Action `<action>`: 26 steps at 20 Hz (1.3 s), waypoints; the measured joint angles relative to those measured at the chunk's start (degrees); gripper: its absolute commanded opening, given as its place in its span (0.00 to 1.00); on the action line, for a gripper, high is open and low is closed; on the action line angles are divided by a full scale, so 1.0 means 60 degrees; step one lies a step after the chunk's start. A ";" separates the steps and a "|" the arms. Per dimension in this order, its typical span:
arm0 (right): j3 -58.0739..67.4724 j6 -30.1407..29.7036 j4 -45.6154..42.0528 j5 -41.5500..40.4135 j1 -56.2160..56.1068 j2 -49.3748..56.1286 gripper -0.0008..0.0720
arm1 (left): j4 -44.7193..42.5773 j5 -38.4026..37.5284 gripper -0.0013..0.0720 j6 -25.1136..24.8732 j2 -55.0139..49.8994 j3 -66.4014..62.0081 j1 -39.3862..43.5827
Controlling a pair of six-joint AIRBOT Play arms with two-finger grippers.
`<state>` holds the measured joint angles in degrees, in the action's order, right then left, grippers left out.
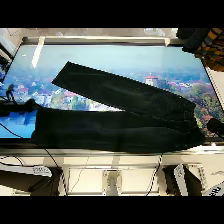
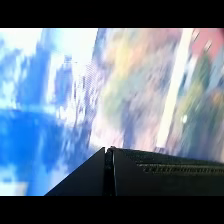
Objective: Fold the clothes and pants, and hang the long-sleeved shirts on hangers.
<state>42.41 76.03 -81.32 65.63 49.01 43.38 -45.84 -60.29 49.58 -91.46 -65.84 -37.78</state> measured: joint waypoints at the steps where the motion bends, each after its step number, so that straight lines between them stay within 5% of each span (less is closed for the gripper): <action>1: 0.0000 0.0000 0.0011 -0.0058 0.0000 0.0000 0.54 | 0.0372 0.0288 0.04 0.0033 0.0073 -0.0197 -0.0004; 5: 0.0000 0.0000 0.0066 -0.0215 0.0000 0.0007 0.54 | 0.1672 0.1271 0.06 0.0168 0.0324 -0.0648 0.0000; 6: 0.0000 0.0000 0.0135 -0.0280 0.0000 0.0025 0.54 | 0.1851 0.1402 0.19 0.0164 0.0346 -0.0699 0.0000; 7: 0.0000 -0.0004 0.0259 -0.0321 -0.0004 0.0062 0.54 | 0.1960 0.1501 0.43 0.0164 0.0364 -0.0732 0.0000; 8: 0.0000 -0.0007 0.0393 -0.0364 -0.0018 0.0127 0.54 | 0.2109 0.1577 0.52 0.0168 0.0382 -0.0765 -0.0011; 19: 0.0000 -0.0106 0.1413 -0.0718 -0.0969 0.1701 0.54 | 0.2393 0.1800 0.52 -0.0229 -0.0131 -0.1912 0.0940; 22: 0.0000 -0.0113 0.1654 -0.0889 -0.1086 0.1880 0.54 | 0.2357 0.1832 0.52 0.0288 -0.1202 -0.3377 0.1778; 26: 0.0000 -0.0117 0.1767 -0.0980 -0.1137 0.1960 0.54 | 0.0608 0.1326 0.52 0.2014 -0.2863 -0.5570 0.2623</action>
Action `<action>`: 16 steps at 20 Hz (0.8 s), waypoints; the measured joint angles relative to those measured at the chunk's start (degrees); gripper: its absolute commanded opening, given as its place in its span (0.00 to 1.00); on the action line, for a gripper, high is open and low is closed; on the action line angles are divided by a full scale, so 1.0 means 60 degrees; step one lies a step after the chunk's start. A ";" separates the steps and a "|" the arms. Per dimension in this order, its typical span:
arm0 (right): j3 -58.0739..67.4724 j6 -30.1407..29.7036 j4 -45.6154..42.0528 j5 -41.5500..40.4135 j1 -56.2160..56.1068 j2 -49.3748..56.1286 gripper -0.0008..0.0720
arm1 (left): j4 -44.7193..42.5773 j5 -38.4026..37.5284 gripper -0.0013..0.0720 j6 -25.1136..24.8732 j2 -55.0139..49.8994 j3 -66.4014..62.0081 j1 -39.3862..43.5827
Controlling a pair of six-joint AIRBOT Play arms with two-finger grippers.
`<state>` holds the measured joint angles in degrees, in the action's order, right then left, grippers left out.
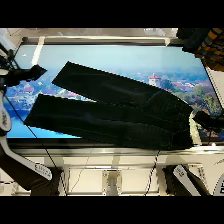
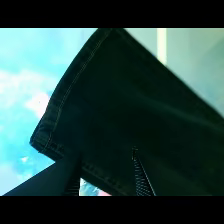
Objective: Fold the clothes and pants, and hang the long-sleeved shirts on hangers.
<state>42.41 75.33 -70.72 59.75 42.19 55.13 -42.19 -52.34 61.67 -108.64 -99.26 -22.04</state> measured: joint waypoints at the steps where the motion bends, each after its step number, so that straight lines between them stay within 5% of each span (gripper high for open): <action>1: 0.0000 0.0000 0.0022 -0.0015 -0.0007 0.0007 0.54 | -0.0707 -0.0229 0.52 0.0492 -0.0342 -0.0459 0.0146; 7: 0.0000 0.0000 0.0095 -0.0036 -0.0018 0.0022 0.54 | -0.2732 -0.0798 0.52 0.1847 -0.1545 -0.1519 0.0408; 16: 0.0004 0.0000 0.0295 0.0069 -0.0018 0.0022 0.54 | -0.2954 -0.0288 0.52 0.2058 -0.2331 -0.1719 0.0586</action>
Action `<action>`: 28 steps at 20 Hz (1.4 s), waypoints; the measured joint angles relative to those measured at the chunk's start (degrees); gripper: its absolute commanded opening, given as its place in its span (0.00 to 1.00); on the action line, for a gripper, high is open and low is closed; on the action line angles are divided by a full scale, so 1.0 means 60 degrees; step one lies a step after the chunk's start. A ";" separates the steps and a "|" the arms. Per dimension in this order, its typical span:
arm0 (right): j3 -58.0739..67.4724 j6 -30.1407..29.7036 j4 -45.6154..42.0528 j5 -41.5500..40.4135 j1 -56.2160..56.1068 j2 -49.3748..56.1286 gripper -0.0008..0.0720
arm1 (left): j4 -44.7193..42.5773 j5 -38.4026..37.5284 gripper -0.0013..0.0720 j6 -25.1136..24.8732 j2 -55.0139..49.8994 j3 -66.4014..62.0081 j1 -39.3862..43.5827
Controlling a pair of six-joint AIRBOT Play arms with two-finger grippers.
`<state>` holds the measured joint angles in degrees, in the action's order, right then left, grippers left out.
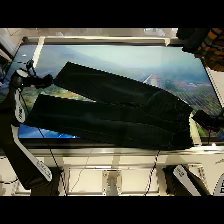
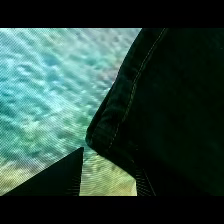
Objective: Fold the clothes and pants, and hang the long-sleeved shirts on hangers.
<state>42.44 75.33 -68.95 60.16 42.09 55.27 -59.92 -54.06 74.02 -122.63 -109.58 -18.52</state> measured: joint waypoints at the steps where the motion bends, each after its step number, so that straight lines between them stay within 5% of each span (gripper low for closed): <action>1: 0.0000 0.0000 0.0007 0.0029 0.0000 0.0000 0.54 | -0.0004 0.0124 0.52 0.0007 -0.0029 0.0000 0.0029; 3: -0.0004 0.0000 0.0015 0.0040 0.0000 0.0000 0.54 | 0.0011 0.0393 0.48 0.0000 -0.0080 -0.0004 0.0087; 5: -0.0004 0.0000 0.0018 0.0051 0.0000 0.0000 0.54 | 0.0084 0.0608 0.07 -0.0076 -0.0153 -0.0004 0.0142; 6: -0.0004 0.0004 0.0022 0.0058 0.0000 0.0000 0.54 | 0.0178 0.0648 0.05 -0.0084 -0.0186 0.0000 0.0171; 13: 0.0000 0.0004 0.0025 0.0120 0.0000 0.0000 0.54 | -0.0477 0.0175 0.04 0.0331 0.0335 0.0000 -0.0055; 20: -0.0004 0.0004 0.0036 0.0313 0.0000 0.0000 0.54 | -0.4608 -0.1723 0.05 0.1894 0.1807 -0.0007 -0.1275; 28: 0.0007 0.0062 0.0510 -0.0047 -0.0211 0.0226 0.51 | -0.5566 -0.3869 0.06 0.1661 0.2266 0.0026 -0.2259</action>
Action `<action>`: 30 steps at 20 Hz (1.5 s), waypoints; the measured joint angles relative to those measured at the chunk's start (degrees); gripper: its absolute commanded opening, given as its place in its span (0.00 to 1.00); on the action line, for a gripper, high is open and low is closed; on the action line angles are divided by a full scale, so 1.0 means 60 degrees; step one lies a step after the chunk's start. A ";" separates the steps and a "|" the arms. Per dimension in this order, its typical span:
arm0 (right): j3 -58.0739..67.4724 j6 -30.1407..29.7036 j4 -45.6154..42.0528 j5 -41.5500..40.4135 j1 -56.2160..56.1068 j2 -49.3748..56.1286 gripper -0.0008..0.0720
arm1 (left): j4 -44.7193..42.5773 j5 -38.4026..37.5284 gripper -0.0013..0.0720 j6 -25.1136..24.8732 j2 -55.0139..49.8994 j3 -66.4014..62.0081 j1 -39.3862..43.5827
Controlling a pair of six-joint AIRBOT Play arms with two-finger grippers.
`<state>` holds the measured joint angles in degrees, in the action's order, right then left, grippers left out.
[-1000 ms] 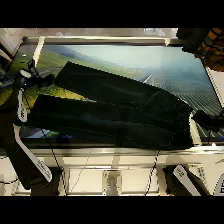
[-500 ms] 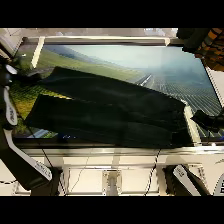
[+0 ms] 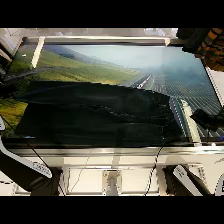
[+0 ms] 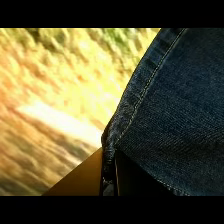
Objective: Fold the clothes and pants, and hang the long-sleeved shirts on hangers.
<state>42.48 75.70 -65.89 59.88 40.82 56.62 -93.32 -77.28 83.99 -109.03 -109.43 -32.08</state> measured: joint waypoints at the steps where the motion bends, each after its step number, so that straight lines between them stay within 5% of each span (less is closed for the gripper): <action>1: -0.0004 0.0029 0.0066 -0.0091 -0.0186 0.0106 0.51 | -0.0026 -0.0157 0.06 -0.0040 0.0076 0.0015 -0.0076; 3: 0.0011 0.0069 0.0160 -0.0364 -0.0750 0.0368 0.52 | -0.0062 -0.0368 0.06 -0.0175 0.0364 0.0138 -0.0280; 4: 0.0062 0.0106 0.0182 -0.0503 -0.1038 0.0495 0.52 | -0.0084 -0.0412 0.13 -0.0288 0.0532 0.0273 -0.0404; 6: 0.0273 0.0142 0.0193 -0.0641 -0.1566 0.0725 0.66 | -0.0124 -0.0455 0.51 -0.0579 0.1002 0.0674 -0.0736; 7: 0.0448 0.0153 0.0175 -0.0652 -0.1759 0.0801 0.68 | -0.0084 -0.0466 0.54 -0.0809 0.1290 0.0943 -0.0969; 13: 0.1479 0.0193 -0.1282 0.1209 -0.2055 0.0903 0.67 | 0.2812 -0.0317 0.54 -0.3034 0.3370 0.3322 -0.3282; 18: 0.0736 0.0164 -0.2331 0.2164 -0.1770 0.0335 0.67 | 0.4419 -0.0270 0.54 -0.4091 0.4823 0.6073 -0.5570; 30: -0.1392 0.0244 -0.1501 0.1504 -0.1446 -0.0171 0.67 | 0.4065 0.0080 0.53 -0.4386 0.5694 0.8746 -0.6233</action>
<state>34.13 77.17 -74.89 68.90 32.14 55.59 -68.93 -76.79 57.67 -74.87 -56.95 -69.47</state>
